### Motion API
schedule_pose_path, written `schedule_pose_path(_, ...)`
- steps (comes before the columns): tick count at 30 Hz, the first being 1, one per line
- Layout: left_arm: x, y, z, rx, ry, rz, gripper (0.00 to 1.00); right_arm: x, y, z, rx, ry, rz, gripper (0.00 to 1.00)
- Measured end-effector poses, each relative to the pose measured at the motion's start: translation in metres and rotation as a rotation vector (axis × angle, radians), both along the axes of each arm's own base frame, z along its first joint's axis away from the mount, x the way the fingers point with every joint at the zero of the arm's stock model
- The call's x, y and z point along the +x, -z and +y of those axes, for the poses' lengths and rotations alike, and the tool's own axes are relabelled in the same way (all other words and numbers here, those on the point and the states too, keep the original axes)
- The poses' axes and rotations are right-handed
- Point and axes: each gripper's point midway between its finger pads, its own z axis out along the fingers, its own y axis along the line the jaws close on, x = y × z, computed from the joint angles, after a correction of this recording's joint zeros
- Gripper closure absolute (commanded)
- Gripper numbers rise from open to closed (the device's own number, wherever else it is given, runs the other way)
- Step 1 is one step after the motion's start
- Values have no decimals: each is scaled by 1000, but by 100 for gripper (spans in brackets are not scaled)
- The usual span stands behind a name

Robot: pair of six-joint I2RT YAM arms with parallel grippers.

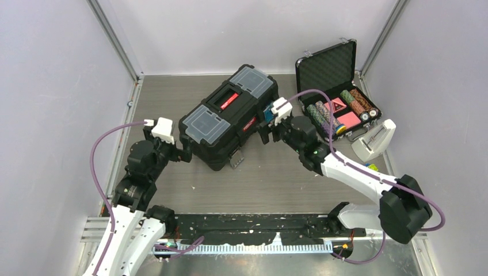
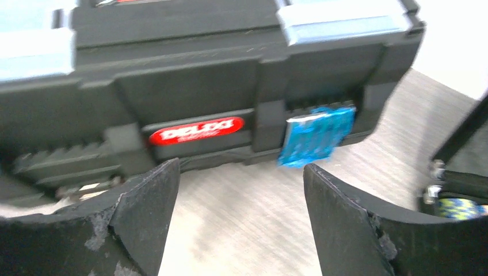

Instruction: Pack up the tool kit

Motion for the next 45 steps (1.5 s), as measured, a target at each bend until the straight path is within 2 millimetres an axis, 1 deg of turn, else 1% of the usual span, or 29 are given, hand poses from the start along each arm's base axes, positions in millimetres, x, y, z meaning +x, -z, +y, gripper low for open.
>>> schedule_pose_path(1, 0, 0, -1, -1, 3, -1, 0, -9, 1, 3, 23, -39, 1, 16)
schedule_pose_path(3, 0, -1, -2, -3, 10, -2, 0, -24, 11, 11, 52, -119, 18, 16)
schedule_pose_path(7, -1, -2, -4, -8, 21, -7, 0, -50, 53, 26, 72, -258, 90, 15)
schedule_pose_path(9, -1, -1, -4, -9, 25, -7, 0, -60, 79, 35, 77, -327, 138, 15)
schedule_pose_path(13, -3, 0, -6, -11, 34, -7, 1, -67, 109, 55, 99, -428, 201, 14)
schedule_pose_path(17, -4, 0, -7, -13, 40, -9, 0, -68, 132, 71, 145, -486, 237, 14)
schedule_pose_path(19, -4, 0, -7, -14, 41, -11, 1, -67, 139, 75, 163, -497, 253, 14)
schedule_pose_path(22, -4, -1, -7, -15, 41, -17, 0, -63, 145, 86, 195, -519, 263, 15)
schedule_pose_path(28, -4, -2, -8, -16, 45, -19, 0, -55, 141, 105, 264, -568, 256, 16)
schedule_pose_path(31, -5, -2, -10, -18, 55, -19, 0, -55, 142, 111, 284, -596, 261, 19)
schedule_pose_path(36, -6, 0, -15, -24, 84, -20, 1, -63, 151, 114, 301, -631, 306, 24)
schedule_pose_path(41, -6, -1, -20, -8, 109, -32, 2, -67, 149, 116, 323, -648, 328, 34)
schedule_pose_path(43, -8, -1, -26, 5, 132, -36, 2, -69, 147, 117, 339, -650, 344, 36)
schedule_pose_path(45, -12, -1, -35, 30, 168, -45, 2, -71, 148, 117, 351, -645, 364, 37)
